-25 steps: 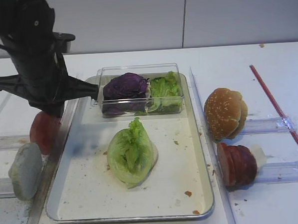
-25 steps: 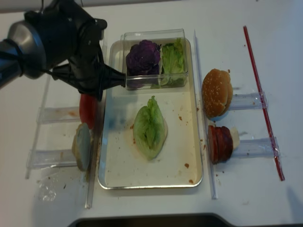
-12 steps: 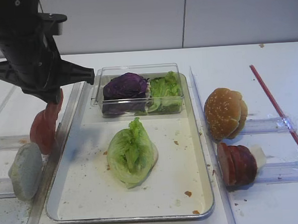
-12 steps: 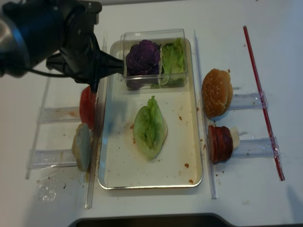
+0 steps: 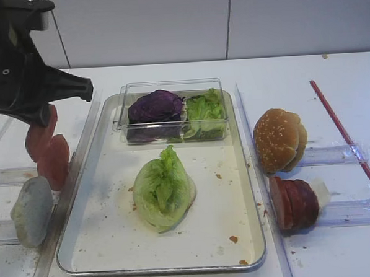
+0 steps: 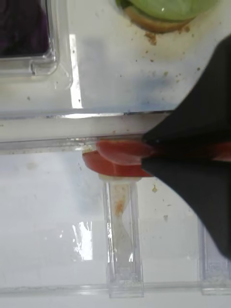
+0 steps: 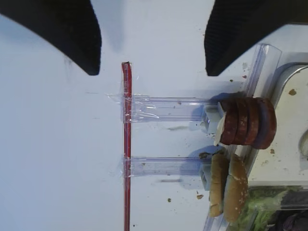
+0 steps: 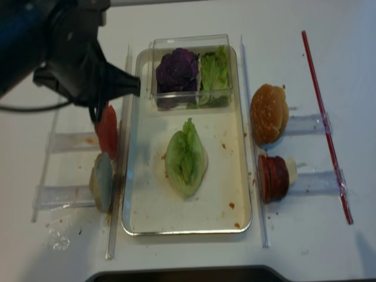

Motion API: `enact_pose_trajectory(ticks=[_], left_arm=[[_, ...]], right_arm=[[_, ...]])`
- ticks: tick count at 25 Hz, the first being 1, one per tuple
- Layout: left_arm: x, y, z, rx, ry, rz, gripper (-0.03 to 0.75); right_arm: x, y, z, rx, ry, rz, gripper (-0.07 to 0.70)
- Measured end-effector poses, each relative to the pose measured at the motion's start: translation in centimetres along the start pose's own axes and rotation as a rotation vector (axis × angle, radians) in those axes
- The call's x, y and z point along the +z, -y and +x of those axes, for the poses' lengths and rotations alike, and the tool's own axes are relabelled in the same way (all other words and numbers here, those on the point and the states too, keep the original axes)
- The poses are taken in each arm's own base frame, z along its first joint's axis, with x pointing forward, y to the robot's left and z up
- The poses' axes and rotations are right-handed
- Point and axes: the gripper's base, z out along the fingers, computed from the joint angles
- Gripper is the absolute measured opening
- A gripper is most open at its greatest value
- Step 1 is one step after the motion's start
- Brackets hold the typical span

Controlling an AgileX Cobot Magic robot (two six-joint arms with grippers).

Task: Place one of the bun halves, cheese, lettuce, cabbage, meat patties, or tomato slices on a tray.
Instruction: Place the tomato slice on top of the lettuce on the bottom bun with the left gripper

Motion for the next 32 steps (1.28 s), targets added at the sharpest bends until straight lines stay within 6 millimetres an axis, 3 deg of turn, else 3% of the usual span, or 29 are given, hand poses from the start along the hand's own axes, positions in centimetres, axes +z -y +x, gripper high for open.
enact_pose_trajectory(ticks=[9,17,22,32], left_arm=[[-3.4,-0.4,1.9,0.010,0.074,0.182,0.015],[-3.8,1.1,2.3,0.030,0.043,0.348,0.012],[-2.8,0.9,2.7,-0.007,0.012,0.438,0.012],[-1.3,-0.5,2.9,-0.104,0.017,0.794,0.011]], right_arm=[[0.0,0.0,0.0,0.000,0.002,0.000,0.468],[0.0,0.0,0.0,0.000,0.002,0.000,0.468],[0.0,0.0,0.0,0.000,0.002,0.000,0.468],[0.0,0.0,0.0,0.000,0.002,0.000,0.468]])
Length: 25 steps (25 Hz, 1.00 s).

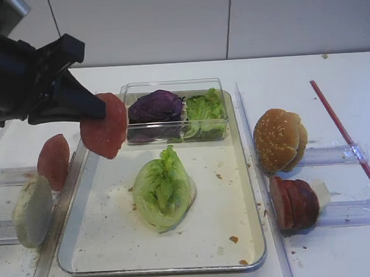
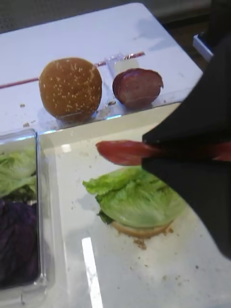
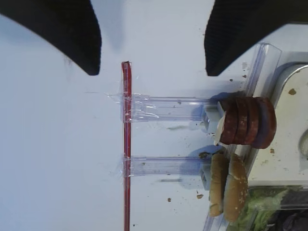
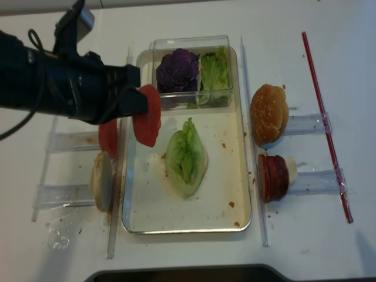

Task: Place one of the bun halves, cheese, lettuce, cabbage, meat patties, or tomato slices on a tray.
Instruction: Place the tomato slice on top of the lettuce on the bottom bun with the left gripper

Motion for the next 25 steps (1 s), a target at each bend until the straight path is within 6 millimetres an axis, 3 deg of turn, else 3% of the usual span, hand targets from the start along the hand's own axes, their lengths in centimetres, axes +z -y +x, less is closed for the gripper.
enact_pose_trajectory(ticks=[14,22,25], left_arm=[[4.1,-0.3,-0.2,-0.090,-0.134,0.327,0.010],[5.8,-2.2,2.7,-0.195,-0.097,0.384,0.010],[5.9,-2.4,2.9,-0.181,-0.059,0.398,0.010]], right_arm=[[0.0,0.0,0.0,0.000,0.000,0.000,0.468],[0.0,0.0,0.0,0.000,0.000,0.000,0.468],[0.0,0.0,0.0,0.000,0.000,0.000,0.468]])
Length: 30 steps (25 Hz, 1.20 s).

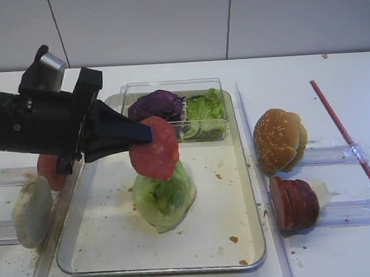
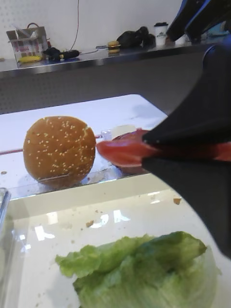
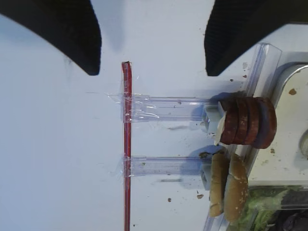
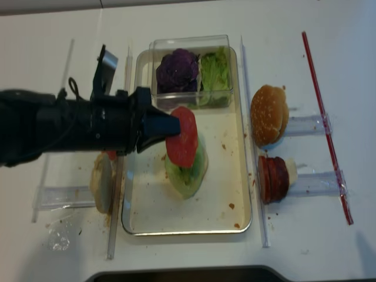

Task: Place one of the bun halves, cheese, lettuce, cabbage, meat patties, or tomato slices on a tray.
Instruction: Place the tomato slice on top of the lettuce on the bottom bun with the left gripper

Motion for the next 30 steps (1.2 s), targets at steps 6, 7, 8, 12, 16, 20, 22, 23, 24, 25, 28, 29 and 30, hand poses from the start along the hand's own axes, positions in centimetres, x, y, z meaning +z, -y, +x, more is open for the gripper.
enact_pose_trajectory(ticks=[6,7,8,12,16,20,22,23,24,25,28,29,30], left_arm=[[0.0,-0.3,-0.1,0.097,0.021,-0.029,0.010],[0.0,-0.3,-0.1,0.113,0.022,-0.028,0.010],[0.0,-0.2,-0.2,0.113,0.030,-0.021,0.010],[0.0,0.0,-0.4,0.109,0.056,-0.001,0.010],[0.1,-0.1,-0.4,0.118,0.050,0.008,0.010],[1.0,-1.3,-0.4,0.066,-0.003,0.040,0.010],[1.7,-2.3,-0.4,0.034,-0.035,0.049,0.010],[1.9,-2.6,-0.4,0.023,-0.042,0.052,0.010],[2.1,-3.0,-0.4,0.015,-0.042,0.051,0.010],[2.3,-3.3,-0.5,0.009,-0.043,0.053,0.010],[2.6,-3.8,-0.5,0.001,-0.043,0.050,0.010],[2.6,-3.9,-0.6,0.001,-0.042,0.045,0.010],[2.6,-4.0,-0.6,0.002,-0.038,0.037,0.010]], right_arm=[[0.0,0.0,0.0,0.000,0.000,0.000,0.468],[0.0,0.0,0.0,0.000,0.000,0.000,0.468],[0.0,0.0,0.0,0.000,0.000,0.000,0.468],[0.0,0.0,0.0,0.000,0.000,0.000,0.468],[0.0,0.0,0.0,0.000,0.000,0.000,0.468],[0.0,0.0,0.0,0.000,0.000,0.000,0.468],[0.0,0.0,0.0,0.000,0.000,0.000,0.468],[0.0,0.0,0.0,0.000,0.000,0.000,0.468],[0.0,0.0,0.0,0.000,0.000,0.000,0.468],[0.0,0.0,0.0,0.000,0.000,0.000,0.468],[0.0,0.0,0.0,0.000,0.000,0.000,0.468],[0.0,0.0,0.0,0.000,0.000,0.000,0.468],[0.0,0.0,0.0,0.000,0.000,0.000,0.468]])
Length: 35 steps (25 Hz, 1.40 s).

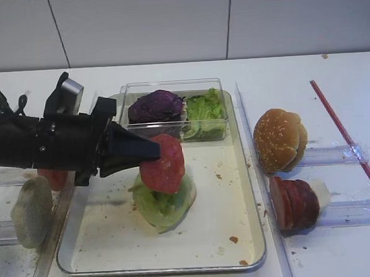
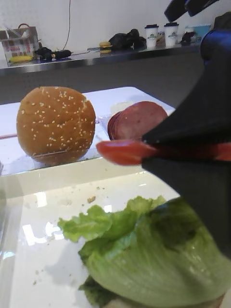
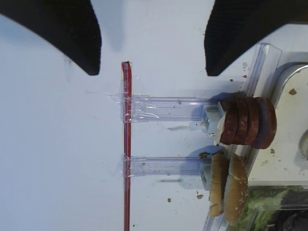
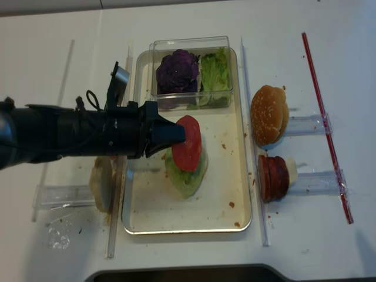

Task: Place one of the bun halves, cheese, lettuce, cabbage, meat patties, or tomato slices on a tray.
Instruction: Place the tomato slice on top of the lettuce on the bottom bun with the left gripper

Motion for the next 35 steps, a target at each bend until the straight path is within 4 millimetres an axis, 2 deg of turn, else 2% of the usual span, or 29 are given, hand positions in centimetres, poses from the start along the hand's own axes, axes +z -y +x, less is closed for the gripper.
enact_pose_trajectory(ticks=[8,18,24,29,35], left_arm=[[0.0,-0.5,-0.3,0.005,0.029,-0.053,0.010],[0.0,-0.3,-0.2,-0.021,0.021,-0.036,0.010],[0.9,-1.7,-0.1,-0.075,-0.028,-0.011,0.010],[1.1,-1.8,-0.7,-0.061,-0.019,-0.012,0.009],[1.1,-2.2,-0.4,-0.076,-0.056,-0.057,0.009]], right_arm=[[0.0,0.0,0.0,0.000,0.000,0.000,0.468],[0.0,0.0,0.0,0.000,0.000,0.000,0.468],[0.0,0.0,0.0,0.000,0.000,0.000,0.468],[0.0,0.0,0.0,-0.001,0.000,0.001,0.468],[0.0,0.0,0.0,0.000,0.000,0.001,0.468]])
